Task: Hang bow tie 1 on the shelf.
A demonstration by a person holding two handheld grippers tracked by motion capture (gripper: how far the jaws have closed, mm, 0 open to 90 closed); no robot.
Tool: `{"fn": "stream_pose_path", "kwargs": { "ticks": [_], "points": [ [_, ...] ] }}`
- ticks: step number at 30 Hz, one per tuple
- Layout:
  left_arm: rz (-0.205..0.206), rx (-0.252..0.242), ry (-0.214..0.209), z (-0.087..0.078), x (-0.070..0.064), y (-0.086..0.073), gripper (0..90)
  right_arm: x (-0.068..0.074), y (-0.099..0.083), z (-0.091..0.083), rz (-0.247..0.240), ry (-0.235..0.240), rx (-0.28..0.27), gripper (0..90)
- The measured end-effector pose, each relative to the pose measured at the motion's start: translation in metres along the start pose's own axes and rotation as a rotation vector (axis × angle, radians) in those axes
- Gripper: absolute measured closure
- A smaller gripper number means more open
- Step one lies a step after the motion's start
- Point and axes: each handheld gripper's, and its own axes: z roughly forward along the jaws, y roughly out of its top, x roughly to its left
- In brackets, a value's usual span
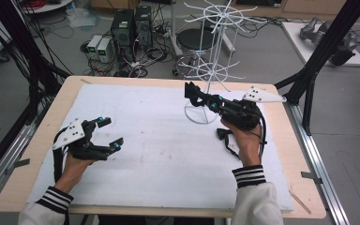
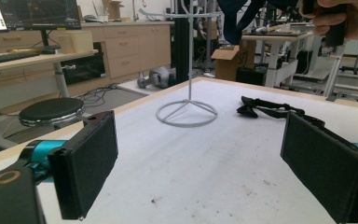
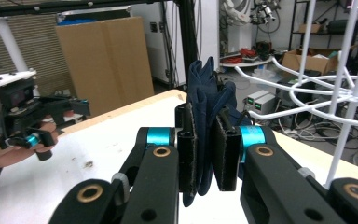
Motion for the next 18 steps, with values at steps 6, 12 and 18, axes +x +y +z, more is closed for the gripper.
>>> {"fn": "stream_pose_path", "kwargs": {
  "ticks": [6, 12, 18],
  "points": [
    [0.004, 0.006, 0.022, -0.007, 0.001, -0.005, 11.5, -0.004, 0.001, 0.001, 0.011, -0.022, -0.004, 82.4],
    [-0.005, -0.021, 0.018, -0.012, 0.001, -0.009, 11.5, -0.008, 0.005, 0.005, 0.009, -0.034, -0.006, 82.4],
    [-0.010, -0.032, 0.036, -0.020, 0.002, -0.017, 11.5, -0.011, 0.005, 0.008, 0.017, -0.056, -0.011, 82.4]
  ]
}}
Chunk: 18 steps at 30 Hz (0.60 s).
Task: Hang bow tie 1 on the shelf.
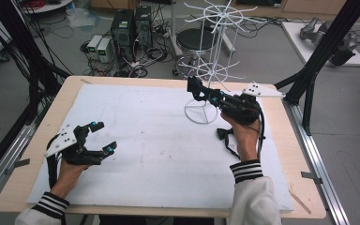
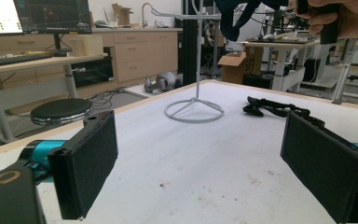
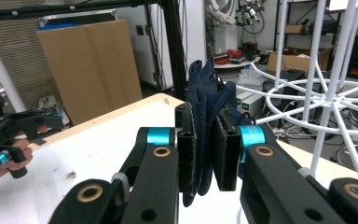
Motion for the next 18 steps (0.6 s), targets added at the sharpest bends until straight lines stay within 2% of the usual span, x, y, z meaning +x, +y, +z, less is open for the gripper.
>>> {"fn": "stream_pose_path", "kwargs": {
  "ticks": [7, 11, 18],
  "points": [
    [-0.008, -0.006, 0.028, -0.010, 0.002, -0.007, 11.5, -0.005, 0.000, 0.004, 0.021, -0.024, 0.003, 82.4],
    [-0.013, -0.002, 0.037, -0.013, 0.004, -0.010, 11.5, -0.007, 0.003, 0.006, 0.020, -0.037, 0.009, 82.4],
    [-0.011, -0.024, 0.044, -0.017, 0.003, -0.014, 11.5, -0.006, 0.006, 0.011, 0.014, -0.070, 0.015, 82.4]
  ]
}}
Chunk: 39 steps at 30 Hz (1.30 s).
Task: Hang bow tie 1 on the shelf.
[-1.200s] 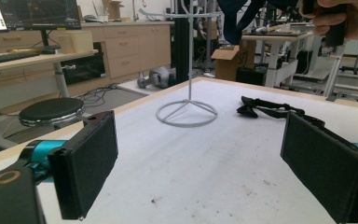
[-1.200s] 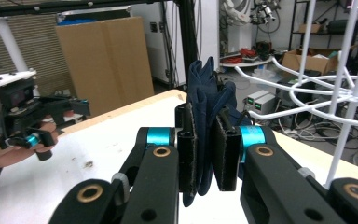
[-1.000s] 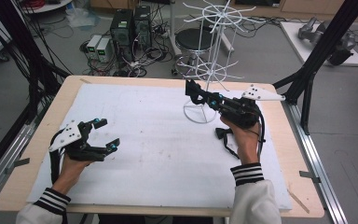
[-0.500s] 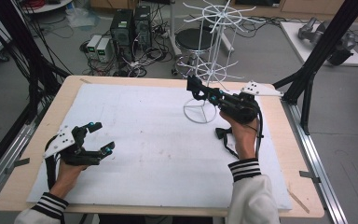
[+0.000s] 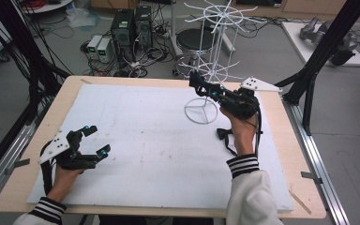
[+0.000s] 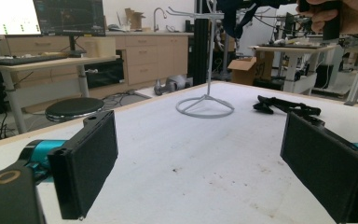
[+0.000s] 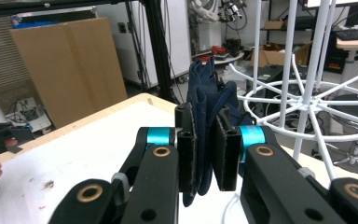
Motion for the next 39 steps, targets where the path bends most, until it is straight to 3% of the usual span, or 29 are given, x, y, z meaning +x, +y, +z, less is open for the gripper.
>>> {"fn": "stream_pose_path", "kwargs": {
  "ticks": [20, 31, 39],
  "points": [
    [-0.006, -0.002, 0.031, -0.009, -0.001, -0.016, 11.5, -0.008, -0.004, 0.006, 0.046, -0.069, 0.018, 81.8],
    [-0.008, 0.001, 0.034, -0.008, -0.001, -0.018, 11.5, -0.006, -0.003, 0.006, 0.015, -0.091, 0.026, 79.1],
    [-0.013, 0.000, 0.030, -0.008, -0.002, -0.018, 11.5, -0.004, -0.002, 0.004, -0.017, -0.112, 0.016, 72.3]
  ]
}}
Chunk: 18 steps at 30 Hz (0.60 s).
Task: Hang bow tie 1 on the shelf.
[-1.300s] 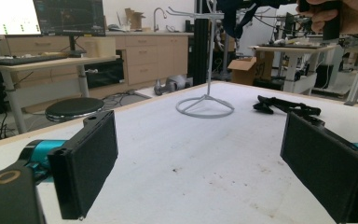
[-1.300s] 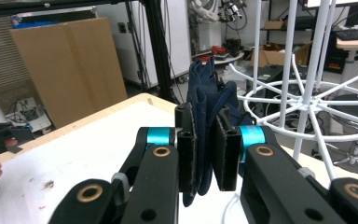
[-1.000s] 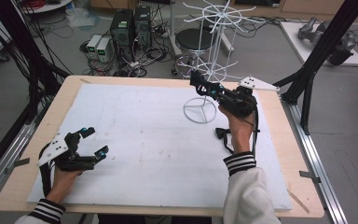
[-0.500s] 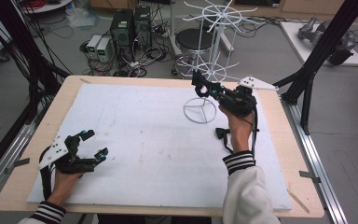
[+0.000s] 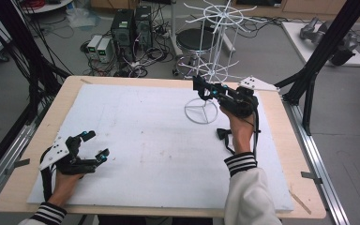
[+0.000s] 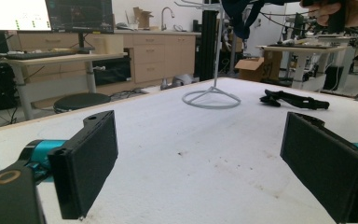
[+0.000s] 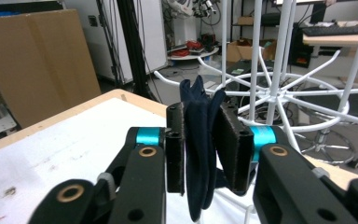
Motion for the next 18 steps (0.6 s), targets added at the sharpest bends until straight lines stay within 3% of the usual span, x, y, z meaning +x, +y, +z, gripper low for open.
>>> {"fn": "stream_pose_path", "kwargs": {
  "ticks": [6, 18],
  "points": [
    [0.000, -0.001, -0.002, 0.0004, -0.0004, -0.0003, 11.5, 0.0015, 0.0015, -0.0021, -0.034, -0.004, -0.020, 62.8],
    [-0.002, 0.000, -0.002, -0.0003, -0.0011, -0.0021, 11.5, 0.0075, 0.0044, -0.0041, -0.091, -0.064, -0.028, 36.3]
  ]
}}
